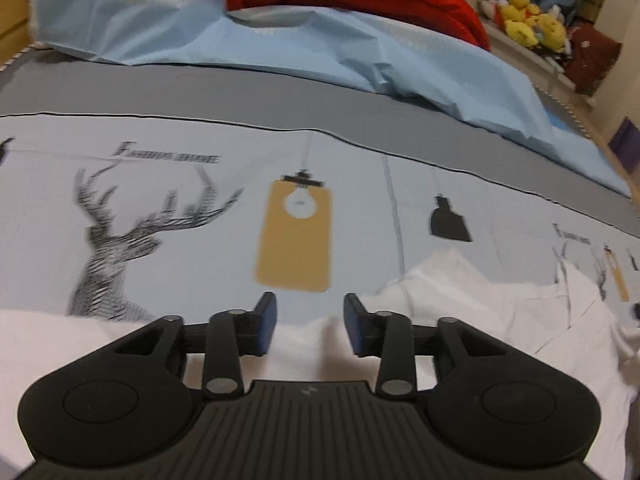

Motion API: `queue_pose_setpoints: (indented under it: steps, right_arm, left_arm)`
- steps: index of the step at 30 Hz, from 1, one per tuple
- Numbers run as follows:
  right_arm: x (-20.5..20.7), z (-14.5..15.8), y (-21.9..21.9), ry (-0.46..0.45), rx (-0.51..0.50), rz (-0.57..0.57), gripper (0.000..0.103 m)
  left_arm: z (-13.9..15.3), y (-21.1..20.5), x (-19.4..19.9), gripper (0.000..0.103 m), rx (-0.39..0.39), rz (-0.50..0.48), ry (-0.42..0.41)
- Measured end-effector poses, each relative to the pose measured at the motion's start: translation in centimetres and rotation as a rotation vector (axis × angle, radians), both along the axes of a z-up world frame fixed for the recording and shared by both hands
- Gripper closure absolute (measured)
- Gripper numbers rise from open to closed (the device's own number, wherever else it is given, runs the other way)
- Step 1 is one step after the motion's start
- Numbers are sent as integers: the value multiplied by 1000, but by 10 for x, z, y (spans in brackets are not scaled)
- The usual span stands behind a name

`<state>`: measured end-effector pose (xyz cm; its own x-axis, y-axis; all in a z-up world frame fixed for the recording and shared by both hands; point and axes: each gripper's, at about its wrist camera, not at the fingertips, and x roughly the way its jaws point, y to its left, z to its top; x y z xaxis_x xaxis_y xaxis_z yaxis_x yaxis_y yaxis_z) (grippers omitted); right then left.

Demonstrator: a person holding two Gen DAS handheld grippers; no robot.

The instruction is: Fold small clothes

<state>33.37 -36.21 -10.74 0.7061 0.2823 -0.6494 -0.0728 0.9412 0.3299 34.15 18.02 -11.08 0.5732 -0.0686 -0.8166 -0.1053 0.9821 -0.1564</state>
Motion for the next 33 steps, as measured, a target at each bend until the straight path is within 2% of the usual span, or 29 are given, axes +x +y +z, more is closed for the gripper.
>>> queue_pose_setpoints:
  steps: [2, 5, 8, 10, 11, 12, 13, 15, 18, 19, 20, 21, 22, 23, 25, 28, 31, 33]
  right_arm:
    - [-1, -2, 32, 19, -29, 56, 56]
    - [4, -14, 61, 47, -94, 113, 53]
    - [12, -27, 79, 62, -203, 141, 54]
    - [16, -30, 82, 57, -236, 126, 56]
    - [16, -30, 83, 52, -232, 118, 67]
    - [17, -30, 85, 49, -231, 125, 83]
    - [19, -29, 86, 42, -237, 136, 90]
    - [24, -27, 83, 28, -219, 144, 93]
    - [21, -4, 76, -103, -183, 69, 92]
    - [19, 2, 73, -150, -162, 41, 91]
    - [19, 5, 71, -171, -172, 13, 83]
    - [23, 4, 70, -157, -205, -25, 67]
    - [27, 2, 68, -118, -230, -67, 59]
    - [29, 0, 63, -77, -246, -111, 54]
    - [22, 2, 51, -77, -227, -147, 54]
    - [9, 9, 41, -103, -215, -97, 55]
    - [-6, 6, 31, -89, -245, -15, 56]
    - [-8, -15, 29, -1, -318, 13, 65]
  left_arm:
    - [-9, -8, 7, 49, -33, -49, 1]
    - [-24, -22, 13, 48, -52, -113, 13]
    - [-39, -32, 19, 49, -14, -149, 40]
    - [-46, -34, 21, 58, 9, -160, 47]
    - [-47, -34, 22, 78, 24, -172, 39]
    - [-46, -34, 23, 97, 19, -199, 40]
    - [-44, -34, 25, 97, 23, -227, 35]
    - [-33, -37, 25, 98, 128, -223, -37]
    - [-17, -31, 25, 96, 154, -142, -146]
    - [-17, -33, 26, 95, 194, -121, -161]
    - [-17, -36, 29, 92, 230, -110, -152]
    - [-19, -38, 30, 87, 258, -99, -127]
    - [-20, -39, 31, 85, 274, -95, -101]
    - [-19, -39, 29, 82, 275, -93, -99]
    - [-10, -39, 23, 82, 254, -95, -129]
    - [-2, -38, 12, 82, 182, -156, -135]
    - [-7, -43, 2, 82, 86, -256, -84]
    - [-21, -45, -4, 82, 50, -316, -20]
